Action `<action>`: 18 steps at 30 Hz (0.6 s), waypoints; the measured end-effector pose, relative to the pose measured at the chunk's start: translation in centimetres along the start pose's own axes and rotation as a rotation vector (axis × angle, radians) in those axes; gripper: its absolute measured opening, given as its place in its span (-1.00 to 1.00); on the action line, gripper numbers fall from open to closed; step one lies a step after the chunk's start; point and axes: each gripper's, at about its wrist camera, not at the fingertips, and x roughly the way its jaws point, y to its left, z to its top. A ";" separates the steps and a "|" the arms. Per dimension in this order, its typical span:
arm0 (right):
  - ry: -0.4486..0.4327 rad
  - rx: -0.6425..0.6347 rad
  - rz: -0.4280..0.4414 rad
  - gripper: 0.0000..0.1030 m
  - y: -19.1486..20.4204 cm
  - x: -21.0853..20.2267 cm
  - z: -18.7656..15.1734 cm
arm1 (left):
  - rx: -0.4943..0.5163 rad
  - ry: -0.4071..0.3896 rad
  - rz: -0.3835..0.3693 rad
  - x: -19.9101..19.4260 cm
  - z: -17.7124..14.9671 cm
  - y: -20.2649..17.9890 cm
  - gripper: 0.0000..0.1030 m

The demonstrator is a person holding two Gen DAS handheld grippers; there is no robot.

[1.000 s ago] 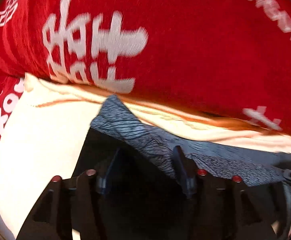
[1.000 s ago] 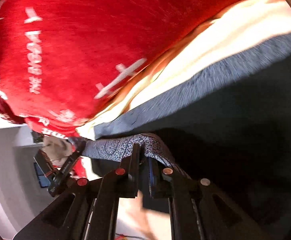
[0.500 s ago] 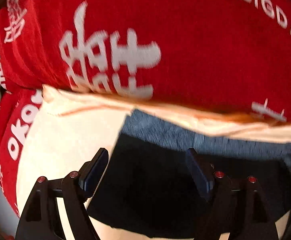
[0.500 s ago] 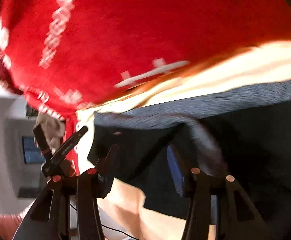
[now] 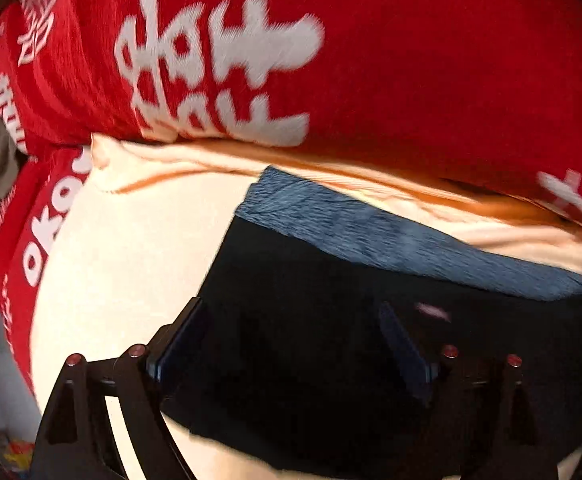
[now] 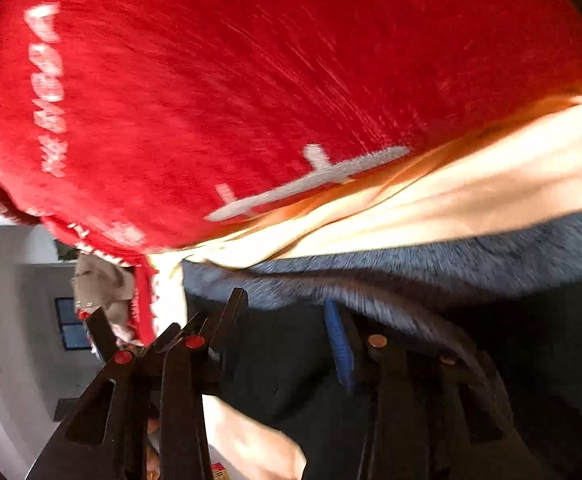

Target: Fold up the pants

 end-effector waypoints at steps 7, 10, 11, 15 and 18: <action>-0.028 -0.072 0.023 -0.11 -0.7 -10.1 -7.7 | 0.226 0.014 -0.096 -7.8 -5.7 -7.5 0.70; -0.085 -0.038 -0.044 0.00 -3.3 -15.3 -12.1 | 0.303 0.045 -0.193 -9.5 -8.1 -11.1 0.70; -0.097 -0.014 -0.066 0.00 -4.3 -16.5 -13.4 | 0.333 0.055 -0.222 -10.2 -9.0 -12.5 0.70; -0.153 0.150 -0.146 0.00 -8.9 -20.9 -19.3 | 0.428 0.096 -0.393 -12.4 -12.0 -18.3 0.70; -0.181 0.274 -0.229 0.00 -12.4 -23.2 -24.9 | 0.510 0.112 -0.498 -13.7 -14.0 -22.8 0.70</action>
